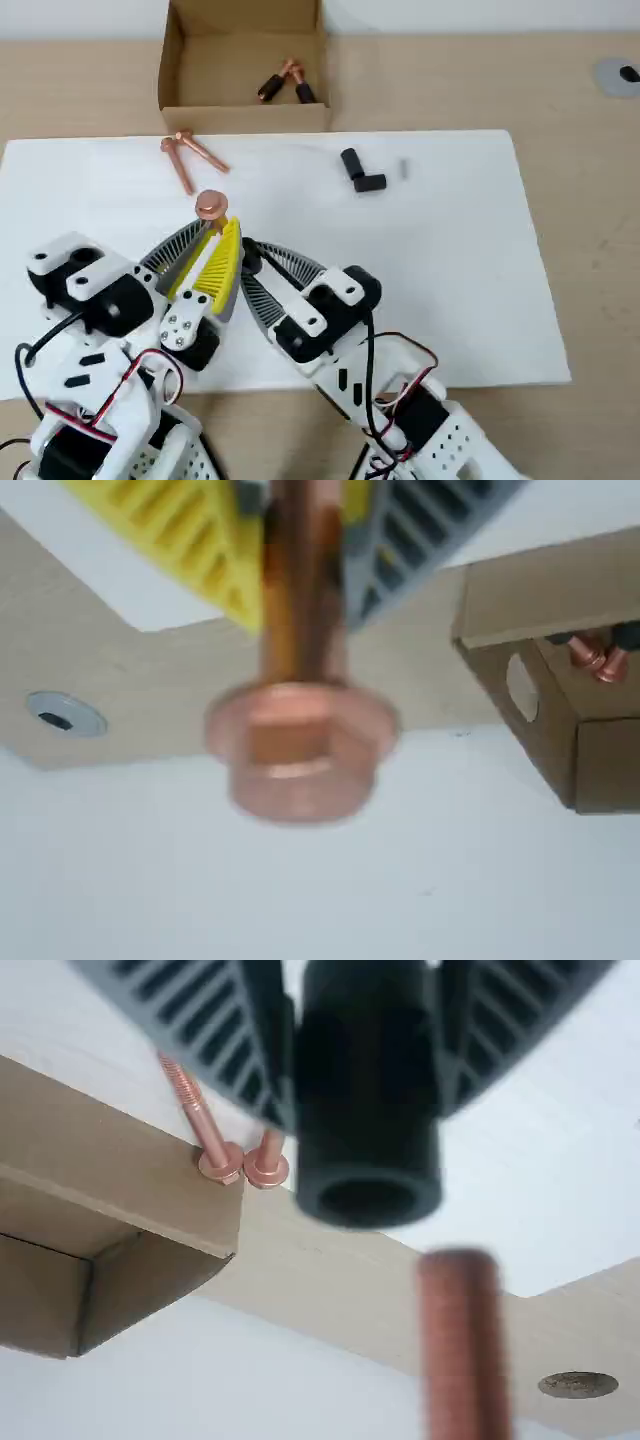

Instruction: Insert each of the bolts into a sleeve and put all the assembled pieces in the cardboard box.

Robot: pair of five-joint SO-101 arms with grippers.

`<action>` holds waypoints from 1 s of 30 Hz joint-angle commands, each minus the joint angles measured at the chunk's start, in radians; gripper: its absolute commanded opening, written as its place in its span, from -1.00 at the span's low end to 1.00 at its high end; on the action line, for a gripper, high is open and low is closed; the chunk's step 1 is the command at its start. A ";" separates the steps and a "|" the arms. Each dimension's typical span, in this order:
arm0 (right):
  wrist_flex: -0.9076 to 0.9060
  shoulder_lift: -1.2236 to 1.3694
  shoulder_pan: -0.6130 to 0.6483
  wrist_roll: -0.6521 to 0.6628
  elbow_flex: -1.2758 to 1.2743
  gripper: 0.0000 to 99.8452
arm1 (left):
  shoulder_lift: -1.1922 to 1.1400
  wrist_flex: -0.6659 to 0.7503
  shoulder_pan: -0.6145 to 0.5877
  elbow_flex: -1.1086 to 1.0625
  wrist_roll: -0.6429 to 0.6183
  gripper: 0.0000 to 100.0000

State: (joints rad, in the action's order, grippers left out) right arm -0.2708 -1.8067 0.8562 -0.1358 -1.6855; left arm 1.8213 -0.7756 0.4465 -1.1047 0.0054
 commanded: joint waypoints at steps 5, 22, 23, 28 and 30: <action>-0.002 -0.133 -0.015 -0.008 -0.001 -0.98 | 0.007 0.032 -0.015 -0.015 -0.006 -0.99; -0.002 -0.133 -0.015 -0.008 -0.001 -0.98 | 0.007 0.064 -0.015 -0.051 -0.005 -0.99; -0.002 -0.133 -0.015 -0.008 -0.001 -0.98 | 0.007 0.077 -0.015 -0.061 -0.005 -0.99; -0.002 -0.133 -0.015 -0.008 0.001 -0.98 | 0.007 0.115 -0.015 -0.106 -0.005 -0.99; -0.002 -0.133 -0.015 -0.008 0.001 -0.98 | 0.007 0.124 -0.015 -0.115 -0.003 -0.99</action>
State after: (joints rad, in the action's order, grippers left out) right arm -0.2723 -1.8067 0.8562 -0.1358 -1.6870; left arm 1.8213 -0.6774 0.4465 -1.2183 0.0054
